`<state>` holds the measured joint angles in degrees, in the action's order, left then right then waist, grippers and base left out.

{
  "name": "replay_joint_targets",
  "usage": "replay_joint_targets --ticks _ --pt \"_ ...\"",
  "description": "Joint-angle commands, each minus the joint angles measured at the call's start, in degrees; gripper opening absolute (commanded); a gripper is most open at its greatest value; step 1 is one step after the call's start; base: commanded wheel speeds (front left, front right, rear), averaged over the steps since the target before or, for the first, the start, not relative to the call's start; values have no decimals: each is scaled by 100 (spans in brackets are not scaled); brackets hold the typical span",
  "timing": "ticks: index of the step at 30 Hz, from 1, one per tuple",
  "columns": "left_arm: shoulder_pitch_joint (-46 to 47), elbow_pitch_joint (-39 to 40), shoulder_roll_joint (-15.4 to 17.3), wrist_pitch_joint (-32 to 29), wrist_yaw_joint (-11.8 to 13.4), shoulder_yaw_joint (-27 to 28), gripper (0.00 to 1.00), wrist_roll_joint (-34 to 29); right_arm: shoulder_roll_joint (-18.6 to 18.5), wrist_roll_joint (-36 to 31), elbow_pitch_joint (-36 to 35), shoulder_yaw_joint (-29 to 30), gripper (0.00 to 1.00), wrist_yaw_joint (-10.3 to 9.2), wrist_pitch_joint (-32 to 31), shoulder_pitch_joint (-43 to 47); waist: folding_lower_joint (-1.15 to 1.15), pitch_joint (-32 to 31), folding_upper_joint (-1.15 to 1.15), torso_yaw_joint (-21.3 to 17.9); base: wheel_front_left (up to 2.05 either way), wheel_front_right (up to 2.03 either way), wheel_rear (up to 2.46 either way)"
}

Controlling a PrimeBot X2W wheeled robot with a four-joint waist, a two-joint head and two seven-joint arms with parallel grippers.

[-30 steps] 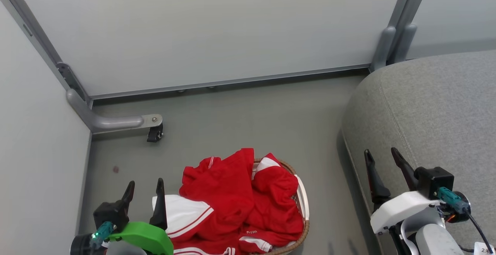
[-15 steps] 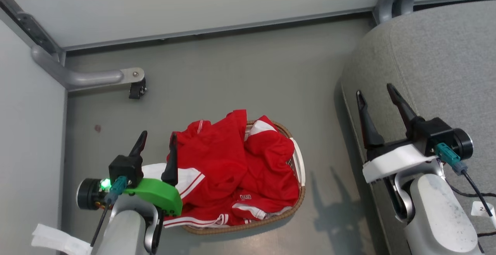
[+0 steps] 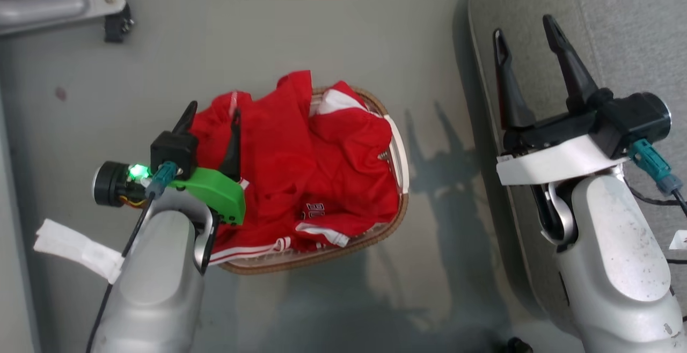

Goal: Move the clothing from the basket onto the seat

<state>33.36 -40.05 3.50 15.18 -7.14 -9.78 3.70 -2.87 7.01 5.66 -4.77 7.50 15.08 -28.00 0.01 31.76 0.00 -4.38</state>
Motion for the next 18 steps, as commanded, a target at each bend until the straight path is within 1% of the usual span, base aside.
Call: replay_joint_targets --ticks 1,4,7,8,10,13,18 --pt "230 -91 92 -3 -21 -34 100 -26 -14 36 -64 -30 100 -2 14 -128 -1 736 0 -292 0 0 0" --pt "468 -354 133 -4 -30 -137 100 -61 -14 88 -156 -68 100 -2 14 -257 -1 969 0 -357 0 0 0" --pt "678 -621 162 -3 -38 -365 100 -107 -13 145 -226 -110 100 -2 14 -354 -1 1175 0 -414 0 0 0" --pt "724 -687 159 -3 -39 -481 100 -100 -13 152 -234 -131 100 -2 14 -373 -1 1229 0 -429 0 0 0" --pt "792 -856 144 -3 -41 -881 100 -58 -15 176 -247 -154 100 -2 14 -430 -1 1335 0 -464 0 0 0" --pt "903 -1094 205 -3 -38 -1358 100 141 -13 211 -256 -198 100 -2 14 -486 -1 1472 0 -509 0 0 0" --pt "1053 -1384 246 -4 -38 -1930 100 455 -13 278 -304 -249 100 -2 14 -563 -1 1668 0 -563 0 0 0"
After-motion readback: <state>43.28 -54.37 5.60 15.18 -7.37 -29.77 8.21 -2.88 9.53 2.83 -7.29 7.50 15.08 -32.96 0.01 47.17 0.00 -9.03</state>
